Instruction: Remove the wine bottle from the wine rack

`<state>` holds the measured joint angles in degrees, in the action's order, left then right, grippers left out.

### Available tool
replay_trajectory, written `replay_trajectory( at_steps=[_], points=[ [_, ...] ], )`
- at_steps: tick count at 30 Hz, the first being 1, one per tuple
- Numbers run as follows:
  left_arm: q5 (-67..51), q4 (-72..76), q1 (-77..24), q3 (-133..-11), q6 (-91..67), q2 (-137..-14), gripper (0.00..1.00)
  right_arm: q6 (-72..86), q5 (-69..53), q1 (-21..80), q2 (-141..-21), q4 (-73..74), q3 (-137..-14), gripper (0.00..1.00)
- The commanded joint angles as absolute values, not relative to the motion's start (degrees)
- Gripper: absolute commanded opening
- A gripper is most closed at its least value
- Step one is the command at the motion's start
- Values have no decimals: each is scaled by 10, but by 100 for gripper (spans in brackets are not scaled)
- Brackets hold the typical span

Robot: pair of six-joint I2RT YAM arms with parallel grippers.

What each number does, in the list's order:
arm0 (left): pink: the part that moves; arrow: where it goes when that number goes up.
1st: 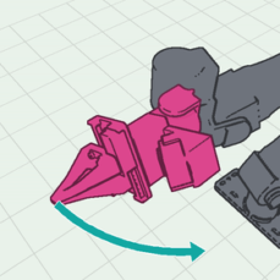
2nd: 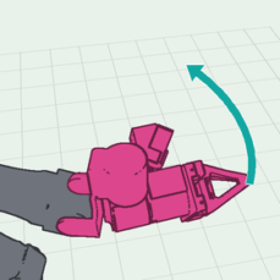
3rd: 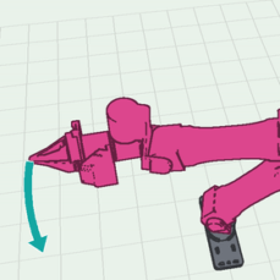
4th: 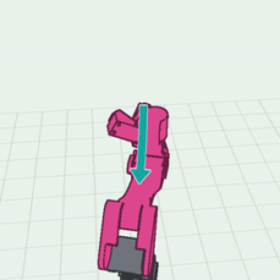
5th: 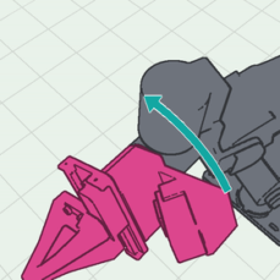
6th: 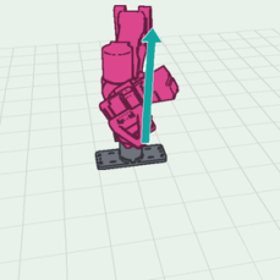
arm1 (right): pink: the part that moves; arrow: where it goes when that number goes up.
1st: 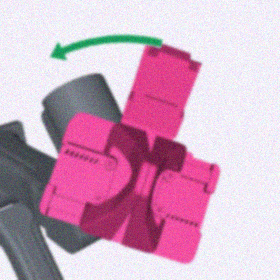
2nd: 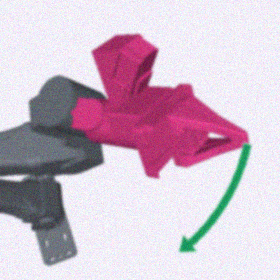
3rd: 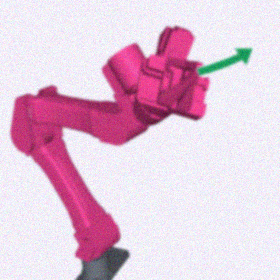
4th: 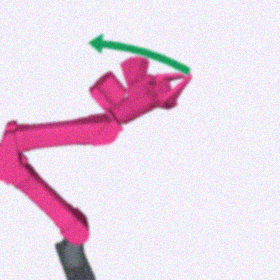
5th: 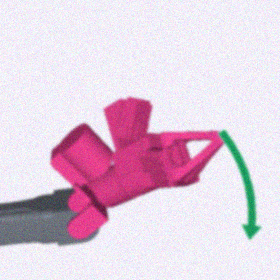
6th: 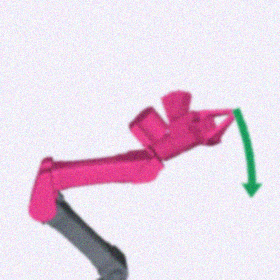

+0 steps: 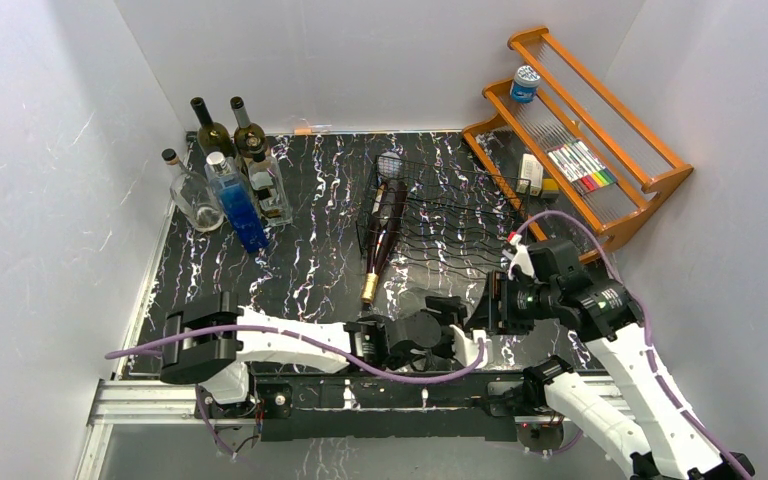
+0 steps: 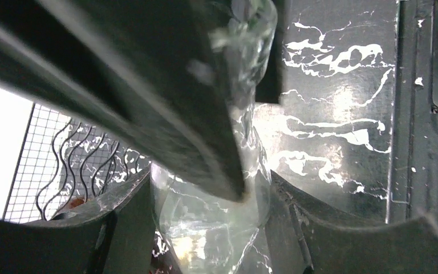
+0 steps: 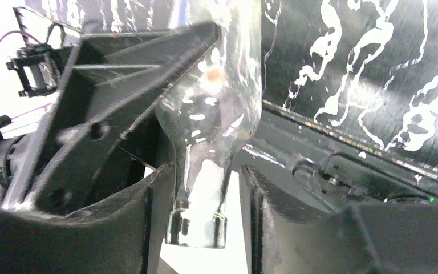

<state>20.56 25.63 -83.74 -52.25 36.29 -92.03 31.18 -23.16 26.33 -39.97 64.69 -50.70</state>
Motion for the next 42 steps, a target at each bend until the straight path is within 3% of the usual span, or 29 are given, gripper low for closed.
replay_trajectory(
  at_steps=[1, 6, 11, 31, 42],
  points=[
    [195, 217, -839, -521, 316, -855, 16, 292, -225, 264, -405, 586, -578, 66],
    [195, 204, -839, -500, 271, -812, 12, 308, -176, 264, -419, 559, -630, 88],
    [200, 196, -839, -481, 229, -764, 12, 322, -102, 264, -417, 533, -679, 98],
    [244, 11, -799, -476, 55, -531, 2, 337, -48, 263, -411, 494, -654, 98],
    [269, -20, -623, -508, 54, -472, 0, 343, -63, 264, -424, 480, -644, 98]
  ],
)
